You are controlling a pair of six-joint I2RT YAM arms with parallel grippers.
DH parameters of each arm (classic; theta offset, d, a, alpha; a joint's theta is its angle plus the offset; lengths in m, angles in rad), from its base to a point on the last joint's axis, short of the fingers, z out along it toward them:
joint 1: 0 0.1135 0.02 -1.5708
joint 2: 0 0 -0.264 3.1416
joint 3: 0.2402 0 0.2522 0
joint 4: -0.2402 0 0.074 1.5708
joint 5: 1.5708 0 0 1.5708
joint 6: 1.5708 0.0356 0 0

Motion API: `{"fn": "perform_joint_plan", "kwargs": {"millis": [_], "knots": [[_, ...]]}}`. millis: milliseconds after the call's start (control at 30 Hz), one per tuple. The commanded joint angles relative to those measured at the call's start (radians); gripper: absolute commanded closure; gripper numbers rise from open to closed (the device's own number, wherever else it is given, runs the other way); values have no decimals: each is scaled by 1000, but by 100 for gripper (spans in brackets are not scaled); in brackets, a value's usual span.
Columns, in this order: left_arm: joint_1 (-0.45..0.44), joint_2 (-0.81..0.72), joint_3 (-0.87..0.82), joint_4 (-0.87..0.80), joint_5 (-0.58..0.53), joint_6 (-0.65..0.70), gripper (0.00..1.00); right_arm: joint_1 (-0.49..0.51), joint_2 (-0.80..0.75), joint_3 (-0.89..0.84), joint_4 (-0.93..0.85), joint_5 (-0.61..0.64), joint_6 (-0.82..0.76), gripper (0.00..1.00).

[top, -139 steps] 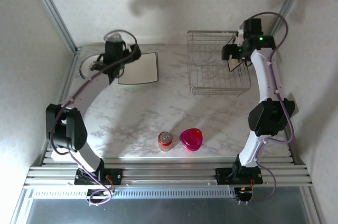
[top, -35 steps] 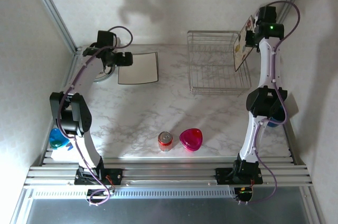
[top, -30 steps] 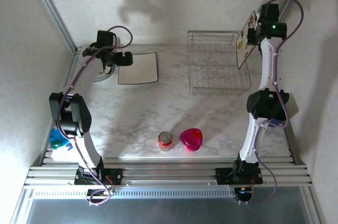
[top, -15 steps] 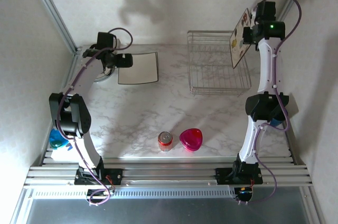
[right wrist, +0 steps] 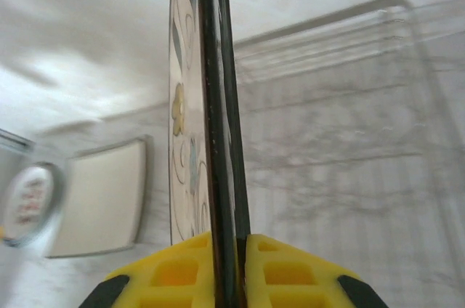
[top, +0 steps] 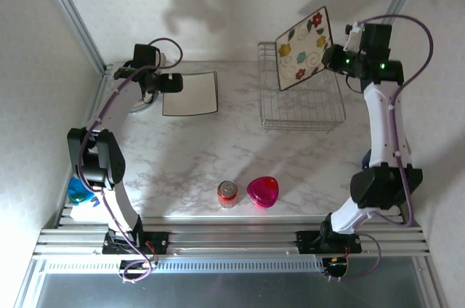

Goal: Unload the plates from the dish rack

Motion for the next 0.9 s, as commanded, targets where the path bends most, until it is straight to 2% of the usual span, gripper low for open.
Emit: {"fn": "perform_joint_plan", "kwargs": {"millis": [0,167,300,433,633,733,867], "knots": [[-6,-36,-15,6,25,-4,0,3,-101,-178,520,-255,238,100],[-6,-34,-13,10,34,-5,0,4,-130,-476,1022,-434,557,100],[-7,-34,-15,13,45,-8,0,10,-87,-638,1360,-493,767,100],[-9,-31,-12,14,48,-10,0,31,-59,-716,1430,-490,796,100],[-17,-16,8,16,72,-17,1,80,-22,-758,1437,-481,776,100],[-19,-15,3,55,175,-39,0,100,-4,-758,1434,-488,765,100],[-19,-42,-101,265,547,-144,1,117,12,-754,1438,-490,759,100]]}}
